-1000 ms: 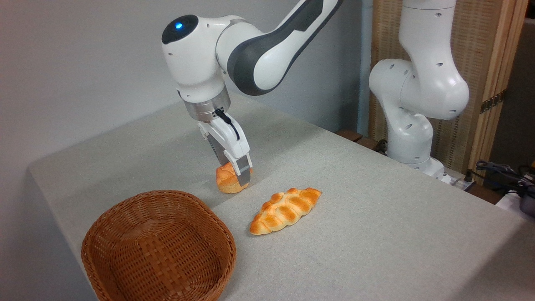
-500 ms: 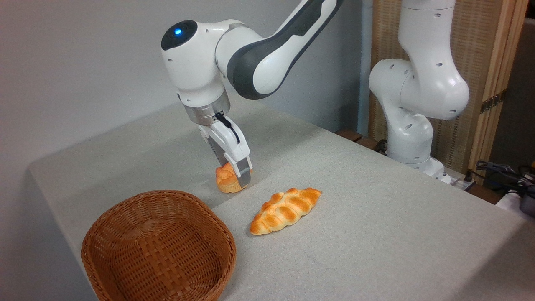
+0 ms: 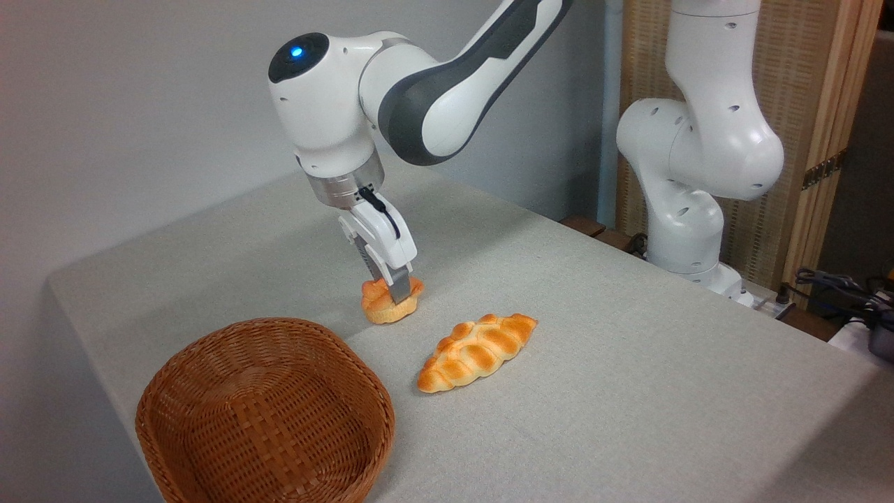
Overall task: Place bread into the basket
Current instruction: 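Close the gripper on the round bun, then lift the bun and carry it over the wicker basket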
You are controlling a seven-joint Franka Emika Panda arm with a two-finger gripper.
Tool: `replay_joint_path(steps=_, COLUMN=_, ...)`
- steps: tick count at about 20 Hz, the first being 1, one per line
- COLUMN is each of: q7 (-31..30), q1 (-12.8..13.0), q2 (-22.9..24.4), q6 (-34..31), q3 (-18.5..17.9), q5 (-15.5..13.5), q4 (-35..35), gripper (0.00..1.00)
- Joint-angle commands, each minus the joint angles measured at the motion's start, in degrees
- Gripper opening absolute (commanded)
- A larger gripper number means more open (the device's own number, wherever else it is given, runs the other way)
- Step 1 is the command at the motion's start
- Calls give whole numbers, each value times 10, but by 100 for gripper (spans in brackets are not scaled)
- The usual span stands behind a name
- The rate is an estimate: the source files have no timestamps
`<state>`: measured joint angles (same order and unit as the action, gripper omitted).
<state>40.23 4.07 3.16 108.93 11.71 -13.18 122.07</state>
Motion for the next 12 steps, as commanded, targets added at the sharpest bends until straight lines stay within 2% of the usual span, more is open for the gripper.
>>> replay_joint_path(steps=1, q7=10, q1=-4, q2=-1, q6=-107, q3=-6, q5=-4, q4=-77, gripper=32)
replay_joint_path(steps=3, q7=13, q1=-7, q2=-7, q6=-147, q3=-13, q5=-1, q4=-117, gripper=32)
replay_joint_path(steps=6, q7=20, q1=-12, q2=-26, q6=-153, q3=-27, q5=-4, q4=-180, gripper=35)
replay_joint_path(steps=7, q7=30, q1=-12, q2=-38, q6=-148, q3=-27, q5=-3, q4=-206, gripper=39)
replay_joint_path(steps=10, q7=78, q1=-20, q2=-95, q6=-144, q3=-49, q5=-7, q4=-305, gripper=39)
replay_joint_path(steps=12, q7=120, q1=-40, q2=-130, q6=-86, q3=-49, q5=-9, q4=-343, gripper=39)
